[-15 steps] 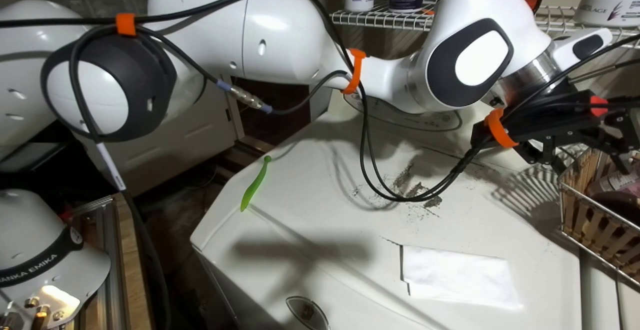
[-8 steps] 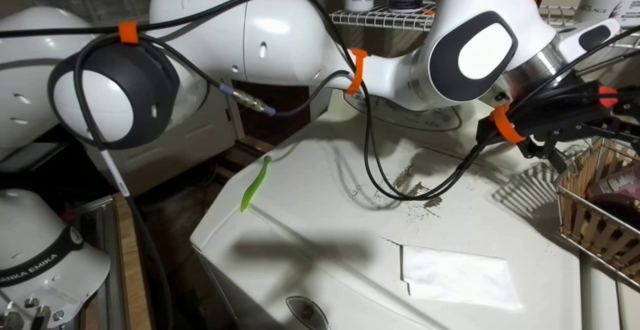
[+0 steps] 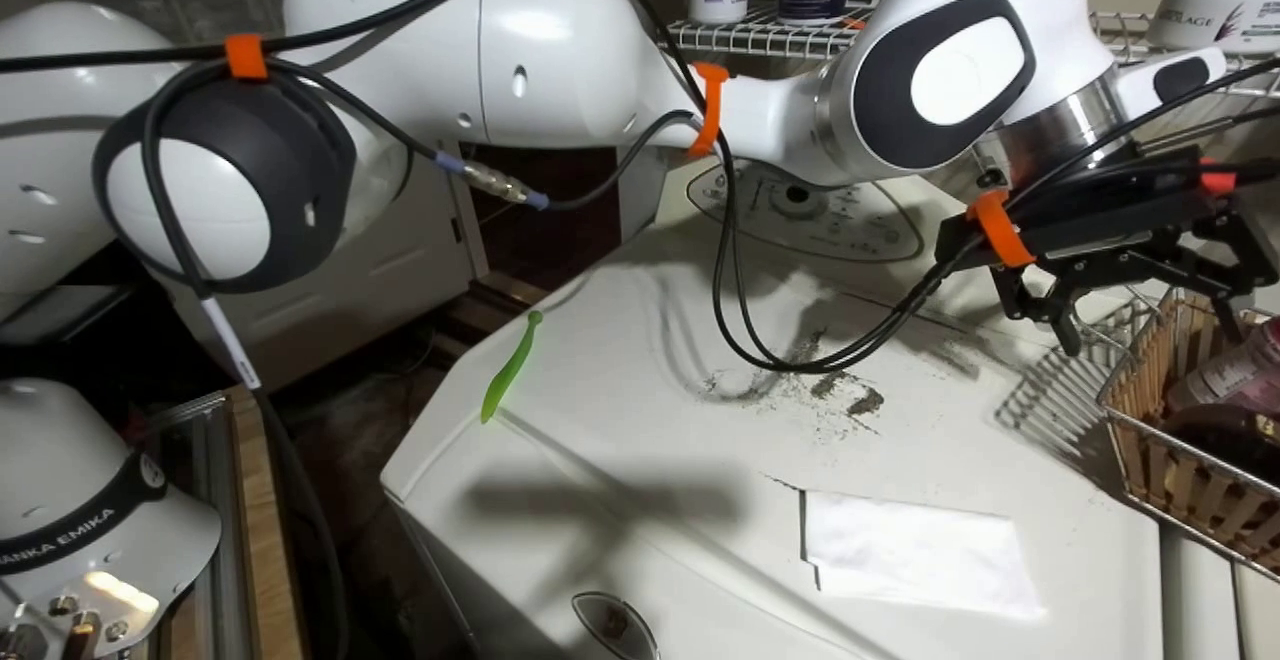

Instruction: Move the basket to the right washing machine

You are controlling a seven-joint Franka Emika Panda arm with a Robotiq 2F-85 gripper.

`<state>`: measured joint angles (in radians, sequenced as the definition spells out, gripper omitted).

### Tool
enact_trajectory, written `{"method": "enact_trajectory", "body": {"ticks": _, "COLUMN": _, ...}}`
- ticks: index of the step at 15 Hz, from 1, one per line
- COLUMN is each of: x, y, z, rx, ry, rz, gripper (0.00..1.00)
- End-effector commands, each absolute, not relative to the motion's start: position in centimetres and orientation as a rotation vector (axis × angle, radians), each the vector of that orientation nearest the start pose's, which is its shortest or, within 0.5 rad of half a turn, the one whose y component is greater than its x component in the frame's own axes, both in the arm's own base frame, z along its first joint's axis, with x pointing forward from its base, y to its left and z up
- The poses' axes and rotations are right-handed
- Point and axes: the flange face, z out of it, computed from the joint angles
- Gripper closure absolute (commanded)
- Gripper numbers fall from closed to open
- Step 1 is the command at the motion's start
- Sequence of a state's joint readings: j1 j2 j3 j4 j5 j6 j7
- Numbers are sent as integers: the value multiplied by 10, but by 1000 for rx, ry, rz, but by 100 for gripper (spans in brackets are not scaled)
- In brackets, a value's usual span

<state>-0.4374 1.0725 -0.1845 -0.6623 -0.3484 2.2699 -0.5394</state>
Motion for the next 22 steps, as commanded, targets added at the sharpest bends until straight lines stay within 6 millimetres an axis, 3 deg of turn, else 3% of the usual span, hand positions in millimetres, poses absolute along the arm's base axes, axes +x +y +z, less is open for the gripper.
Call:
{"method": "enact_trajectory", "body": {"ticks": 1, "x": 723, "y": -406, "z": 410, "rx": 2571, "ry": 349, "rz": 239, "gripper": 0}}
{"method": "enact_trajectory", "body": {"ticks": 5, "x": 704, "y": -383, "z": 444, "rx": 2749, "ry": 335, "rz": 86, "gripper": 0}}
{"method": "enact_trajectory", "body": {"ticks": 7, "x": 692, "y": -365, "z": 465, "rx": 2841, "ry": 291, "rz": 5, "gripper": 0}}
{"method": "enact_trajectory", "body": {"ticks": 13, "x": 659, "y": -301, "z": 497, "rx": 3092, "ry": 167, "rz": -249, "gripper": 0}}
{"method": "enact_trajectory", "body": {"ticks": 15, "x": 650, "y": -278, "z": 503, "rx": 3174, "ry": 99, "rz": -314, "gripper": 0}}
{"method": "enact_trajectory", "body": {"ticks": 18, "x": 637, "y": -259, "z": 494, "rx": 3260, "ry": -30, "rz": -461, "gripper": 0}}
{"method": "enact_trajectory", "body": {"ticks": 19, "x": 632, "y": -254, "z": 491, "rx": 3291, "ry": -70, "rz": -503, "gripper": 0}}
{"method": "enact_trajectory", "body": {"ticks": 20, "x": 647, "y": -265, "z": 494, "rx": 3229, "ry": 16, "rz": -417, "gripper": 0}}
{"method": "enact_trajectory", "body": {"ticks": 22, "x": 642, "y": -259, "z": 489, "rx": 3256, "ry": -26, "rz": -468, "gripper": 0}}
